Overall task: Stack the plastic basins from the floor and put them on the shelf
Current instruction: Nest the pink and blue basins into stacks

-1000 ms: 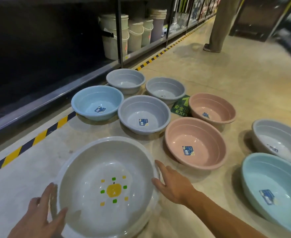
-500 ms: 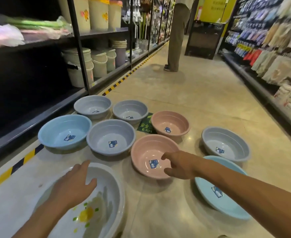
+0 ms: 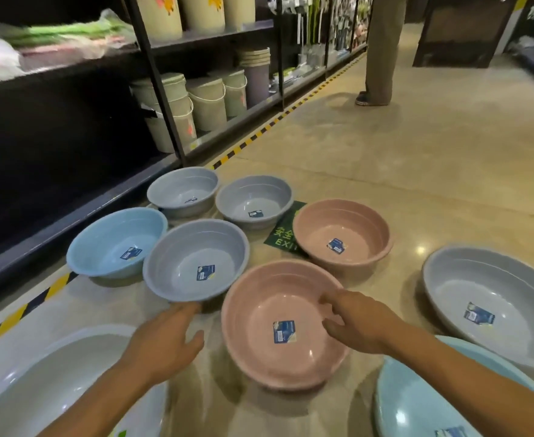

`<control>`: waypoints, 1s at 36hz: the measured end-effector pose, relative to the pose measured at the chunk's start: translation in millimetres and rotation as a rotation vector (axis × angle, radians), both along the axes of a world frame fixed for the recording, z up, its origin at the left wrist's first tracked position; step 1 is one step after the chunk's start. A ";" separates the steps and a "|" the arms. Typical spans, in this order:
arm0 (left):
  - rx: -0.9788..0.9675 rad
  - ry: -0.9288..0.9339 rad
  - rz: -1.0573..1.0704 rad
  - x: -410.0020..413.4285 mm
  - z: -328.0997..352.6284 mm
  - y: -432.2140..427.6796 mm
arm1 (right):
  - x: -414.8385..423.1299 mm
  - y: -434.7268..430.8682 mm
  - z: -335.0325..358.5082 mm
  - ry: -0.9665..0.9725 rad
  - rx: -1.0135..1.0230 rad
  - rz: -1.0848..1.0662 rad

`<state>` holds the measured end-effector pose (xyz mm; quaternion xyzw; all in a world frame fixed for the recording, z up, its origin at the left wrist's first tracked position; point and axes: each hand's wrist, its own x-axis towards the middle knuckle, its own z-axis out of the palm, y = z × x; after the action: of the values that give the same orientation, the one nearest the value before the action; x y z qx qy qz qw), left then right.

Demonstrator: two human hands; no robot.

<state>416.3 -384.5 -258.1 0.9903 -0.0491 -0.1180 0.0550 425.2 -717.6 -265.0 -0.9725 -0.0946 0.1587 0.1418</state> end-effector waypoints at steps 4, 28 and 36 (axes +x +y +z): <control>0.061 -0.005 0.042 41.6 9.3 -47.1 | 46.9 -32.8 -0.2 -0.032 -0.019 0.057; 0.098 -0.197 -0.504 218.5 43.0 -164.8 | 144.8 -100.1 12.4 -0.170 -0.202 -0.019; -0.080 -0.152 -0.911 211.2 -5.0 -318.5 | 25.8 -216.4 -3.1 -0.043 -0.263 -0.400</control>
<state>627.5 -703.0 -263.1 0.8706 -0.4878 -0.0551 0.0320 451.0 -934.0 -268.1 -0.9851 0.1185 0.1176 0.0405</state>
